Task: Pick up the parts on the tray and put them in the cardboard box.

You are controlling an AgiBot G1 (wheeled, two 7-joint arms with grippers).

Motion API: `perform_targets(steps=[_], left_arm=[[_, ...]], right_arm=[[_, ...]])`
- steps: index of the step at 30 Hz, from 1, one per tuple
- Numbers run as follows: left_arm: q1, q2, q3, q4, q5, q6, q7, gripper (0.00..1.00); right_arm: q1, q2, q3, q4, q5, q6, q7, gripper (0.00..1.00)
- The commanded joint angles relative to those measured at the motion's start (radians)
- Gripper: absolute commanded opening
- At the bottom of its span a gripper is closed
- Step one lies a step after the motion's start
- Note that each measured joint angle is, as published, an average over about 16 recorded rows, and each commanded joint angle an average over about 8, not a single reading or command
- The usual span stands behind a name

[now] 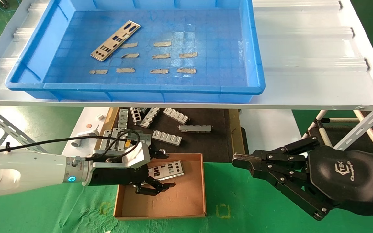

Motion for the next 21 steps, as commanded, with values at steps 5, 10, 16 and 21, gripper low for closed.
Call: perform_targets(steps=[5,10,16,21], left_arm=[[-0.005,-0.014,-0.006,-0.001,-0.010,0.035,-0.001,1.00],[-0.007,-0.037,-0.021,-0.008,-0.037,0.089,-0.017,1.00],[-0.006,-0.066,-0.034,-0.028,-0.058,0.143,-0.057,1.00],[0.018,-0.094,-0.068,-0.090,-0.088,0.151,-0.104,1.00]], right_arm=[[0.000,0.000,0.000,0.000,0.000,0.000,0.000,0.00],[0.000,0.000,0.000,0.000,0.000,0.000,0.000,0.00],[0.000,0.000,0.000,0.000,0.000,0.000,0.000,0.00],[0.000,0.000,0.000,0.000,0.000,0.000,0.000,0.43]])
